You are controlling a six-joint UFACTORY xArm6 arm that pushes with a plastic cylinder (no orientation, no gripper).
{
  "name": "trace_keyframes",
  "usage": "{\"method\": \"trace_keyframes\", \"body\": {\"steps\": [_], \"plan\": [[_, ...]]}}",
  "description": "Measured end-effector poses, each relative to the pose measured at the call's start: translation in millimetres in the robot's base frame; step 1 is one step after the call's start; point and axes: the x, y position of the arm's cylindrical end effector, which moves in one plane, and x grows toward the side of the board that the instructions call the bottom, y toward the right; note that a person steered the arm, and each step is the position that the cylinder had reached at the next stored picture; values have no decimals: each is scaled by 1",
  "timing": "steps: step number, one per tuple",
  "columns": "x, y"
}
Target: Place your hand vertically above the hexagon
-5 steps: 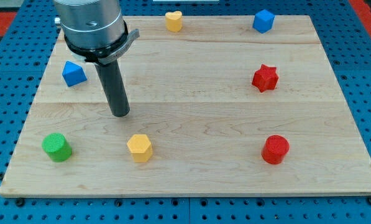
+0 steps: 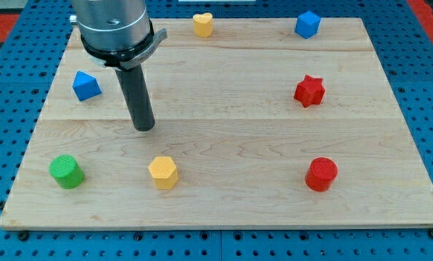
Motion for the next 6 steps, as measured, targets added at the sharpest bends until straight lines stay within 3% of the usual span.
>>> {"method": "trace_keyframes", "body": {"steps": [6], "plan": [[0,12]]}}
